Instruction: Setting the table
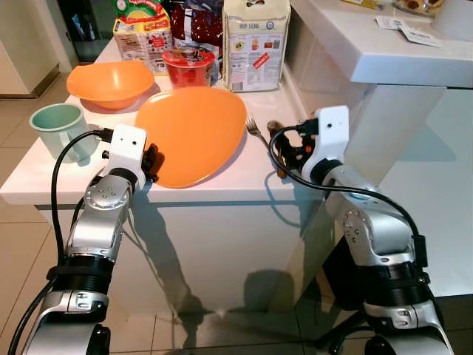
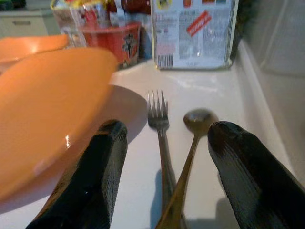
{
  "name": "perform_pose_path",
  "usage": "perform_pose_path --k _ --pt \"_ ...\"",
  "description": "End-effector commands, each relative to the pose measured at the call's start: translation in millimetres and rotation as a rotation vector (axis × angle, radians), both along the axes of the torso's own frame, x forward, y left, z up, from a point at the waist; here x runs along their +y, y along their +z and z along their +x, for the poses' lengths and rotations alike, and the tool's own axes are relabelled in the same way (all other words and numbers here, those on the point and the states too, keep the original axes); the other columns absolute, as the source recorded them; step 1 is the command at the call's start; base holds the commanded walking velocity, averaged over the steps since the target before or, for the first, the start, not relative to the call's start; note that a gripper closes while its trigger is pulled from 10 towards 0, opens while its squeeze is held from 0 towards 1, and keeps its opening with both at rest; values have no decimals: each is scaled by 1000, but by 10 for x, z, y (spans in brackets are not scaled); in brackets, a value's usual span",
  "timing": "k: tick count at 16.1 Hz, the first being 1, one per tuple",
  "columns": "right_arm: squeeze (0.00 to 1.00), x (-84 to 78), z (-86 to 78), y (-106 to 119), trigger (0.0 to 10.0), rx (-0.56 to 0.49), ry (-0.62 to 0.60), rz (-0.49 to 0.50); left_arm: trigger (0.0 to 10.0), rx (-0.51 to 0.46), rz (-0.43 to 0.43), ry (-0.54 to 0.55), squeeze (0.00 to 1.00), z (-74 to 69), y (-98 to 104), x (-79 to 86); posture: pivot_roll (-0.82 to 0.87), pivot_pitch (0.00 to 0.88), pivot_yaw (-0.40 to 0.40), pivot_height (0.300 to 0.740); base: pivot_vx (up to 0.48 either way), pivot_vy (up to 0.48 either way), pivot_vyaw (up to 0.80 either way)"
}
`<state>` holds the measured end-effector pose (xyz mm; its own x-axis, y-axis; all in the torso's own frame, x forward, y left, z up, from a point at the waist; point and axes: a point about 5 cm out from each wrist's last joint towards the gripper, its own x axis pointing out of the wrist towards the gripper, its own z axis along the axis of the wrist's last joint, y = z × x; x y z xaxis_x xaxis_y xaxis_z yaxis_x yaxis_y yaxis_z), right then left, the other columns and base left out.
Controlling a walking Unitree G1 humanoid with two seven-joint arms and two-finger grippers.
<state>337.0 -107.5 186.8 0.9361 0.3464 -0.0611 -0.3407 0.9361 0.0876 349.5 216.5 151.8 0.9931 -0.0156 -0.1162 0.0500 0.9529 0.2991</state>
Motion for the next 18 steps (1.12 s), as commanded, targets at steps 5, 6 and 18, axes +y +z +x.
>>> perform_pose_path --k 5,6,18 --pt "1000 66 217 123 10000 60 24 314 10000 127 15 -28 0 -89 -305 -32 -58 0 -63 740 0 0 0" --pt "1000 112 277 130 10000 103 57 454 10000 127 13 -30 0 -90 -311 -33 -59 0 -64 740 0 0 0" --pt "0 615 381 -160 10000 374 346 784 10000 122 7 -35 0 -108 -324 -65 -43 0 -80 740 0 0 0"
